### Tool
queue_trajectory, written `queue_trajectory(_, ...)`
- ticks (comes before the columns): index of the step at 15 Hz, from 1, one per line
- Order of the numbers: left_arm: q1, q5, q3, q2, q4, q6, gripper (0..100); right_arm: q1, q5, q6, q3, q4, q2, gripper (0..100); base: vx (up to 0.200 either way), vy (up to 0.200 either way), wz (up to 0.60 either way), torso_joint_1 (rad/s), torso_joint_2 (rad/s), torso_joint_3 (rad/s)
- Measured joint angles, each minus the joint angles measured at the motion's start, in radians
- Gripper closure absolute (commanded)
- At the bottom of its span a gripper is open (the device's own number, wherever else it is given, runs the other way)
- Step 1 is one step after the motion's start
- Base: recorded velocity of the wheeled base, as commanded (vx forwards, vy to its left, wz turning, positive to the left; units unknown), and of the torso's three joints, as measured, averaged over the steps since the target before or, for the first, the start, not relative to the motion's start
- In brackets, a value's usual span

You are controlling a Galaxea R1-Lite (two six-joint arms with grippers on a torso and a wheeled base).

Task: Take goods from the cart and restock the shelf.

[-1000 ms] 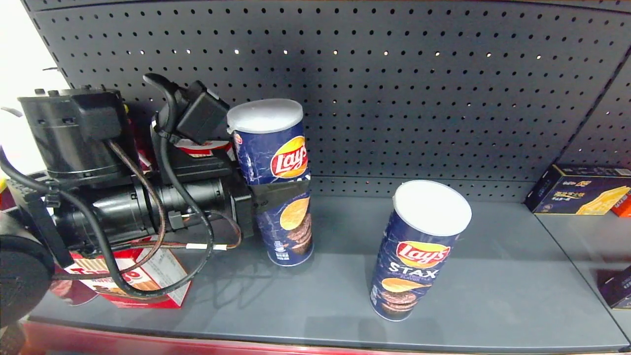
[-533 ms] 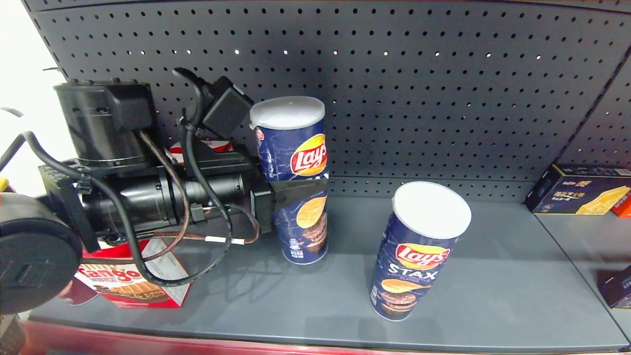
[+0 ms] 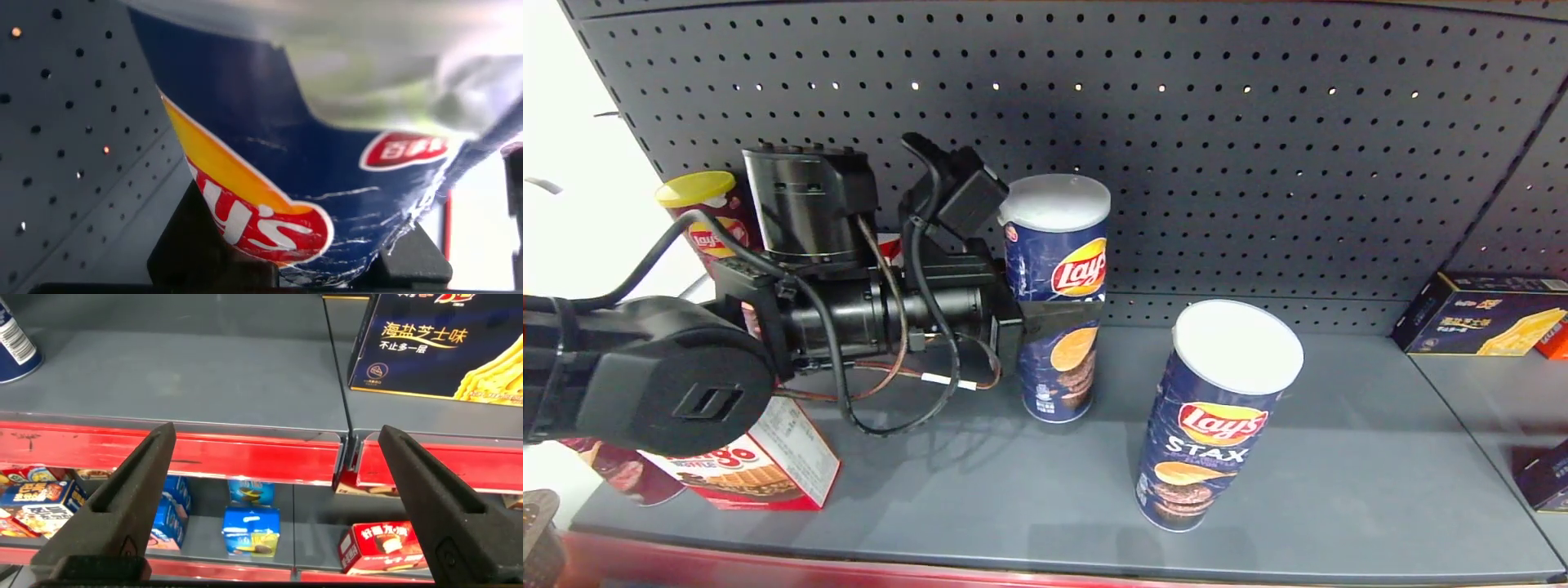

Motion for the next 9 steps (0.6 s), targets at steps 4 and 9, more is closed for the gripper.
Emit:
queue_trajectory(4, 0.000, -0.003, -0.082, 0.087, 0.000, 0.036, 100, 0.001, 0.000, 0.000, 0.000, 0.000, 0.000, 0, 0.000, 0.000, 0.00, 0.000, 0.00, 0.000)
queue_trajectory(9, -0.005, -0.004, -0.240, 0.214, -0.001, 0.036, 100, 0.001, 0.000, 0.000, 0.000, 0.000, 0.000, 0, 0.000, 0.000, 0.00, 0.000, 0.00, 0.000)
